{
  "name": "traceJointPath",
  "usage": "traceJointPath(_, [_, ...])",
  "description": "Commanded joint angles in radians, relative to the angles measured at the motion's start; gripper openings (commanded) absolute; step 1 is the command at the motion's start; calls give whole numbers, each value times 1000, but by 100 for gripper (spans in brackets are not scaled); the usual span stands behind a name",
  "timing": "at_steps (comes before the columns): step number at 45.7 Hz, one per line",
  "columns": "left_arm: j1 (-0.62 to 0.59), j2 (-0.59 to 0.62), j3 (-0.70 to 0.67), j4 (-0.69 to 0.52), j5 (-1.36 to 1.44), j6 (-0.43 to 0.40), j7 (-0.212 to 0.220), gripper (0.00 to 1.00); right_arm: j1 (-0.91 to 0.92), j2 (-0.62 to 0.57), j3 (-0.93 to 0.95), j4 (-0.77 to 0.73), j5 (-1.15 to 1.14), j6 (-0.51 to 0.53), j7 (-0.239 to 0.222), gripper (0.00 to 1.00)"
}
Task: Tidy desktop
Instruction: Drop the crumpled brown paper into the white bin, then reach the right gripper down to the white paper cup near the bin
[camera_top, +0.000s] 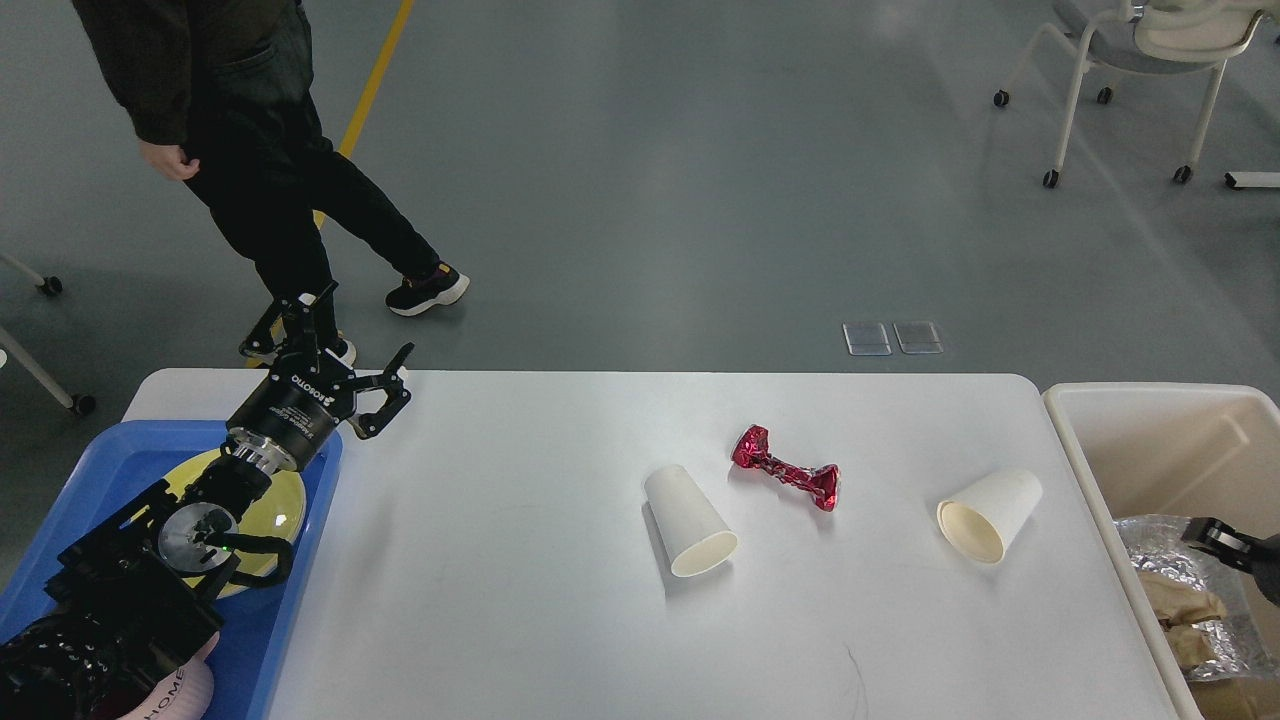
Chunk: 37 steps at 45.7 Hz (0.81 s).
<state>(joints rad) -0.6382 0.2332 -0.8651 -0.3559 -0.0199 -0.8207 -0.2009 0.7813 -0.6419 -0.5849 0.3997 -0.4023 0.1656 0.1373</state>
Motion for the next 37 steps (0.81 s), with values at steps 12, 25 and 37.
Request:
traceJointPath(12, [0, 0, 0, 0, 0, 0, 0, 100, 919, -237, -536, 583, -122, 294, -1, 100])
traceJointPath(25, [0, 0, -2, 0, 0, -1, 0, 100, 1745, -21, -857, 884, -122, 785, 70, 100])
traceJointPath(37, [0, 0, -2, 0, 0, 0, 0, 100, 1955, 31, -843, 880, -122, 794, 228, 100])
